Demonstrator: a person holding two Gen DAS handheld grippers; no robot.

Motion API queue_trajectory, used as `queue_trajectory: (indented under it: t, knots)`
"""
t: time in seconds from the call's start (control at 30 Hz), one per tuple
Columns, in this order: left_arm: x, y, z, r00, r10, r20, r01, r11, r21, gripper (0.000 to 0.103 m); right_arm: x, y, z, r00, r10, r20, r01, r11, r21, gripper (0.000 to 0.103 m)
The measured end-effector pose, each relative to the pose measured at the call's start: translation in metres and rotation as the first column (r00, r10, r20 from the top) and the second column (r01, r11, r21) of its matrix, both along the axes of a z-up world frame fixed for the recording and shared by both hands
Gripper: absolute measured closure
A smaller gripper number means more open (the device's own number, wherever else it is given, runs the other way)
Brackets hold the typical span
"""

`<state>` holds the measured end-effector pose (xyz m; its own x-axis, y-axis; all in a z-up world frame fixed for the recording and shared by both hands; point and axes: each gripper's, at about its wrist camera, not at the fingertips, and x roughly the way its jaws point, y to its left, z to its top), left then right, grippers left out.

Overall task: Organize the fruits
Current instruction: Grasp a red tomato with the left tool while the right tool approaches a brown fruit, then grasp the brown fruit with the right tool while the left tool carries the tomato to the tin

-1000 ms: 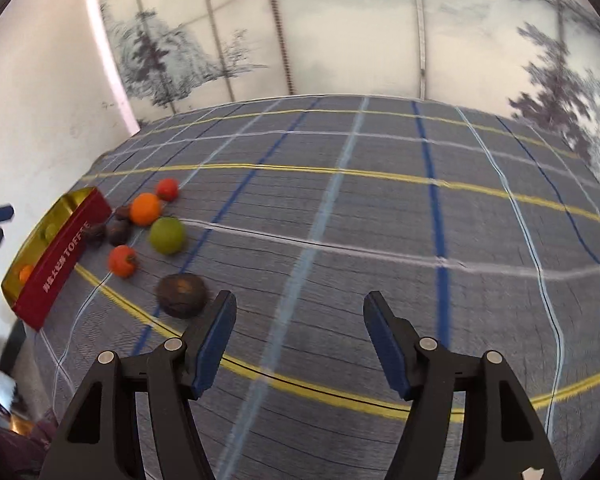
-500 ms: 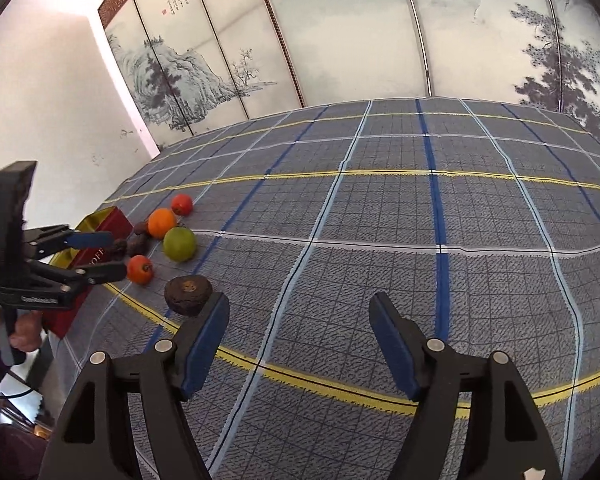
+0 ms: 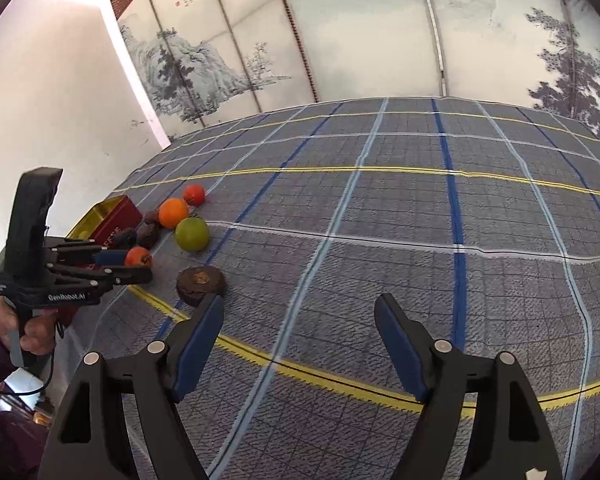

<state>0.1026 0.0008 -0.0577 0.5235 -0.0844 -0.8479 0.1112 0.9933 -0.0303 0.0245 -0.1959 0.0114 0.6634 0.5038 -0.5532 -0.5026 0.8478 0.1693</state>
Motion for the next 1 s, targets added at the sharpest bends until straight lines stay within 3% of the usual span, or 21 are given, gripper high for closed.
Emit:
queue_trajectory:
  t: [0.13, 0.33, 0.4, 0.57, 0.7, 0.87, 1.0]
  knots:
    - [-0.015, 0.005, 0.023, 1.0, 0.029, 0.011, -0.028, 0.999, -0.038, 0.069, -0.007, 0.021, 0.008, 0.994, 0.105, 0.004, -0.105, 0.994, 0.002, 0.028]
    - [-0.036, 0.011, 0.046, 0.998, 0.053, 0.037, -0.051, 0.997, -0.064, 0.069, -0.008, 0.08, 0.009, 0.969, 0.248, -0.016, -0.248, 0.962, -0.118, 0.031]
    - [-0.042, 0.013, 0.051, 0.997, 0.057, 0.045, -0.054, 0.996, -0.067, 0.069, -0.005, 0.095, 0.007, 0.963, 0.27, -0.023, -0.27, 0.951, -0.149, 0.037]
    - [-0.052, 0.021, 0.062, 0.995, 0.076, 0.065, -0.071, 0.995, -0.076, 0.069, 0.015, 0.106, -0.002, 0.966, 0.25, -0.06, -0.257, 0.949, -0.183, 0.042]
    - [-0.06, 0.03, 0.07, 0.991, 0.103, 0.081, -0.097, 0.993, -0.073, 0.069, 0.023, 0.112, -0.015, 0.97, 0.222, -0.095, -0.239, 0.94, -0.243, 0.064]
    - [-0.065, 0.045, 0.075, 0.985, 0.146, 0.094, -0.141, 0.988, -0.059, 0.069, 0.015, 0.11, -0.016, 0.971, 0.229, -0.075, -0.24, 0.943, -0.232, 0.067]
    - [-0.067, 0.06, 0.081, 0.974, 0.194, 0.119, -0.195, 0.981, -0.006, 0.069, 0.013, 0.103, -0.013, 0.973, 0.221, -0.068, -0.23, 0.953, -0.198, 0.067]
